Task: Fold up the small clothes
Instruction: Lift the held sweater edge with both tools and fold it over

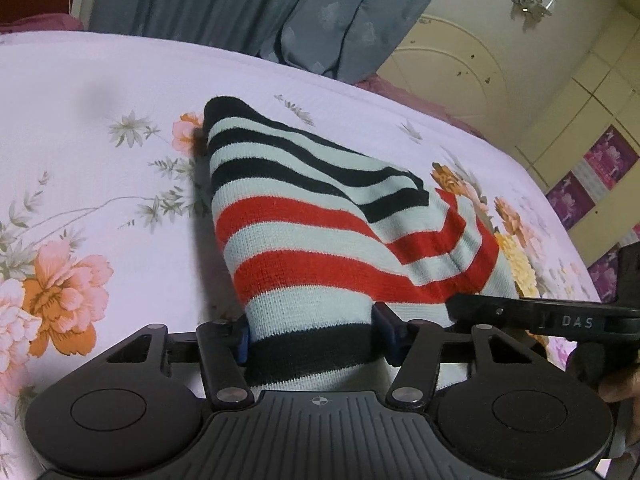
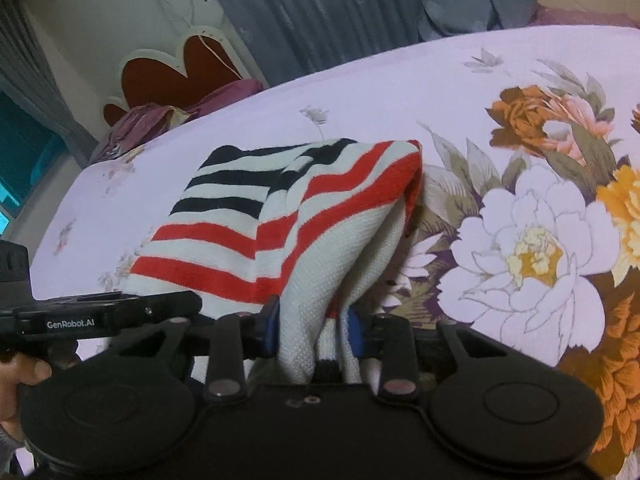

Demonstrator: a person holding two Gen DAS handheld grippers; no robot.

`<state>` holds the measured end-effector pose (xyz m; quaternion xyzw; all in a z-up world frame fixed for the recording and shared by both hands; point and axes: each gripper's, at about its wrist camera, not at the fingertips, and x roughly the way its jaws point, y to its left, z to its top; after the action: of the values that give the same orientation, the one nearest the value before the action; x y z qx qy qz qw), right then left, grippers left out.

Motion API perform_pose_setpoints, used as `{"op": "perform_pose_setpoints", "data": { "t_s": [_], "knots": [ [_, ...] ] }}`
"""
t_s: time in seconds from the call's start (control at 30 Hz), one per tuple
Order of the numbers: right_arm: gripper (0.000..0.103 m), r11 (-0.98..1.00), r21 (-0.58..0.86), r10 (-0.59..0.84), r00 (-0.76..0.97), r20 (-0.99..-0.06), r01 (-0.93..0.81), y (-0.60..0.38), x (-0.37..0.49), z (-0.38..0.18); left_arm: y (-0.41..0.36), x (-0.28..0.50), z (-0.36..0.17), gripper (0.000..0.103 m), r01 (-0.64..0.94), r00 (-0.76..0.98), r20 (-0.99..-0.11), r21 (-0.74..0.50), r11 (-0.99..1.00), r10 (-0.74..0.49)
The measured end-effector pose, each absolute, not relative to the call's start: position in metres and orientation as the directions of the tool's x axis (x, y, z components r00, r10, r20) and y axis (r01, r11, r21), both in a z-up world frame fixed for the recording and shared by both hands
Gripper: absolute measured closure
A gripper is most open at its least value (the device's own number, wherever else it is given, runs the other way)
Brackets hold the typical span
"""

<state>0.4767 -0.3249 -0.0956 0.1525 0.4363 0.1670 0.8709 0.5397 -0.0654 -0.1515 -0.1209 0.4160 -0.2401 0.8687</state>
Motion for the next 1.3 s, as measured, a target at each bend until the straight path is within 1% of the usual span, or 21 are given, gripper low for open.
{"op": "perform_pose_setpoints", "data": {
  "t_s": [0.03, 0.1, 0.17, 0.2, 0.27, 0.3, 0.37, 0.4, 0.43, 0.47, 0.5, 0.57, 0.6, 0.67, 0.87, 1.03, 1.3],
  "knots": [
    [0.069, 0.897, 0.418, 0.423, 0.559, -0.713, -0.146, -0.326, 0.476, -0.098, -0.065, 0.54, -0.152, 0.044, 0.322, 0.536, -0.666, -0.408, 0.855, -0.519],
    [0.06, 0.887, 0.446, 0.432, 0.553, -0.713, -0.119, -0.33, 0.479, -0.104, -0.064, 0.541, -0.152, 0.039, 0.328, 0.526, -0.671, -0.408, 0.852, -0.523],
    [0.03, 0.891, 0.45, 0.402, 0.573, -0.714, -0.064, -0.34, 0.476, -0.109, -0.063, 0.541, -0.152, 0.029, 0.33, 0.526, -0.676, -0.397, 0.856, -0.516],
    [0.027, 0.893, 0.448, 0.384, 0.595, -0.706, -0.043, -0.347, 0.473, -0.111, -0.063, 0.541, -0.152, 0.028, 0.335, 0.526, -0.678, -0.39, 0.858, -0.513],
    [0.028, 0.846, 0.532, 0.456, 0.569, -0.684, -0.038, -0.358, 0.474, -0.122, -0.06, 0.542, -0.155, 0.027, 0.333, 0.521, -0.674, -0.405, 0.852, -0.524],
    [0.03, 0.822, 0.567, 0.494, 0.563, -0.662, -0.055, -0.361, 0.475, -0.124, -0.06, 0.543, -0.157, 0.027, 0.328, 0.516, -0.672, -0.418, 0.847, -0.531],
    [0.053, 0.755, 0.651, 0.589, 0.514, -0.624, -0.075, -0.363, 0.481, -0.13, -0.06, 0.546, -0.16, 0.027, 0.318, 0.51, -0.668, -0.438, 0.841, -0.541],
    [0.054, 0.728, 0.682, 0.62, 0.489, -0.613, -0.069, -0.36, 0.484, -0.136, -0.061, 0.547, -0.161, 0.027, 0.317, 0.511, -0.667, -0.44, 0.84, -0.542],
    [0.06, 0.744, 0.664, 0.605, 0.502, -0.618, -0.08, -0.357, 0.485, -0.136, -0.063, 0.547, -0.162, 0.028, 0.317, 0.511, -0.667, -0.44, 0.84, -0.542],
    [0.063, 0.771, 0.63, 0.581, 0.513, -0.632, -0.097, -0.352, 0.485, -0.133, -0.065, 0.547, -0.161, 0.035, 0.321, 0.51, -0.666, -0.44, 0.839, -0.545],
    [0.065, 0.794, 0.599, 0.556, 0.523, -0.646, -0.104, -0.347, 0.484, -0.129, -0.067, 0.548, -0.16, 0.037, 0.316, 0.509, -0.664, -0.448, 0.836, -0.548],
    [0.069, 0.857, 0.493, 0.487, 0.555, -0.674, -0.153, -0.331, 0.477, -0.116, -0.068, 0.547, -0.157, 0.047, 0.305, 0.515, -0.661, -0.454, 0.837, -0.546],
    [0.07, 0.882, 0.436, 0.454, 0.574, -0.681, -0.181, -0.322, 0.472, -0.108, -0.067, 0.545, -0.154, 0.049, 0.307, 0.522, -0.655, -0.454, 0.836, -0.547],
    [0.071, 0.901, 0.376, 0.425, 0.606, -0.672, -0.215, -0.313, 0.464, -0.092, -0.065, 0.54, -0.145, 0.054, 0.322, 0.534, -0.635, -0.457, 0.829, -0.558],
    [0.071, 0.913, 0.269, 0.407, 0.657, -0.635, -0.305, -0.284, 0.458, -0.04, -0.039, 0.527, -0.11, 0.054, 0.357, 0.582, -0.561, -0.474, 0.805, -0.589],
    [0.071, 0.894, 0.273, 0.446, 0.663, -0.601, -0.354, -0.24, 0.465, -0.023, 0.015, 0.518, -0.086, 0.054, 0.347, 0.622, -0.556, -0.435, 0.831, -0.551],
    [0.071, 0.852, 0.349, 0.523, 0.624, -0.58, -0.39, -0.14, 0.469, -0.045, 0.129, 0.497, -0.092, 0.054, 0.278, 0.643, -0.594, -0.407, 0.87, -0.483]
  ]
}}
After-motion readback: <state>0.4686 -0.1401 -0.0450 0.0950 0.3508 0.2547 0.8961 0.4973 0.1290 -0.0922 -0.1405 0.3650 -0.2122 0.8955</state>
